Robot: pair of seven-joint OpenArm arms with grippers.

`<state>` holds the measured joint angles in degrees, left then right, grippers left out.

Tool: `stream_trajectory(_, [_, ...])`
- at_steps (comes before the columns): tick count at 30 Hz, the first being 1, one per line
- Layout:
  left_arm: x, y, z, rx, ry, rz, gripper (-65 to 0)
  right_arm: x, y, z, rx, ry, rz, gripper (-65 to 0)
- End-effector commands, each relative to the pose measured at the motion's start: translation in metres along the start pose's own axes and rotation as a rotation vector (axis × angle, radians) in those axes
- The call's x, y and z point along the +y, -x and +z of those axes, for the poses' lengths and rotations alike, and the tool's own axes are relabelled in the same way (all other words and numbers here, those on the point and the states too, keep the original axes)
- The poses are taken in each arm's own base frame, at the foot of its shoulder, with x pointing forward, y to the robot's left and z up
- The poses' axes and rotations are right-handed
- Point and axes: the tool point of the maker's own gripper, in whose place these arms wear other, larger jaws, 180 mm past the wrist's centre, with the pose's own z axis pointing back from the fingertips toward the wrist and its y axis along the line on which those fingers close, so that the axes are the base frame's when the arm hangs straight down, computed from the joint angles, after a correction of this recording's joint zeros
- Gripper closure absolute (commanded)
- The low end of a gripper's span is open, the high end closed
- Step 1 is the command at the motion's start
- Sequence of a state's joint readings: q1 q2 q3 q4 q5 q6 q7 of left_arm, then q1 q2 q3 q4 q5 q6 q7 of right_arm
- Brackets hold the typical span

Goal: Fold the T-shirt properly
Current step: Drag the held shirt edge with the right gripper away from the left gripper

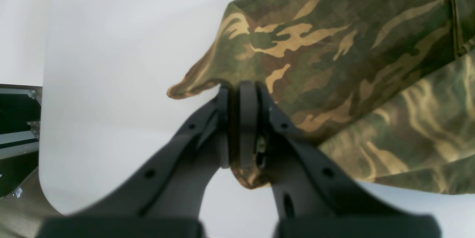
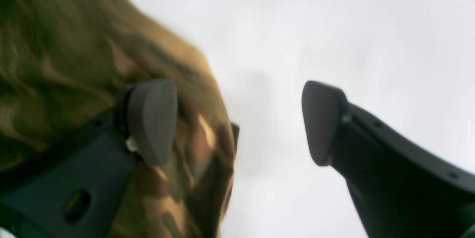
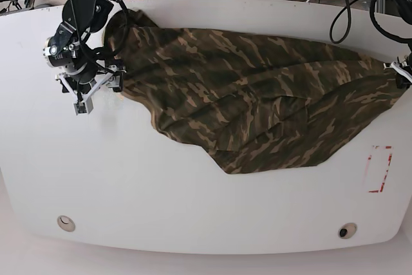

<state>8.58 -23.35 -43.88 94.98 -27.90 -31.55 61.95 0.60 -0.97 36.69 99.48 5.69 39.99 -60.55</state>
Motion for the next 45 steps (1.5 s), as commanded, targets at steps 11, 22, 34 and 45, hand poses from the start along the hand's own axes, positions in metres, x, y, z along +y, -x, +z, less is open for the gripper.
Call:
stream_trajectory(11, [0.01,-0.016,0.007,-0.043,-0.027,-0.019,-1.0,0.026,-0.069,-0.041,-0.113,-0.203,-0.11,-50.1])
stream_trajectory(22, [-0.007,-0.009,0.0,-0.009,0.014,-0.058,-0.7,0.058,-0.1,-0.078,-0.121,-0.355,-0.198,-50.1])
stream_trajectory(34, [-0.012,-0.005,-0.002,-0.007,0.024,-0.045,-0.7,0.111,-0.091,-0.101,-0.061,-0.471,-0.136,-49.9])
stream_trajectory(45, [-0.011,-0.005,-0.002,-0.008,0.023,-0.044,-0.7,0.118,-0.075,-0.1,-0.041,-0.473,-0.134,-33.0])
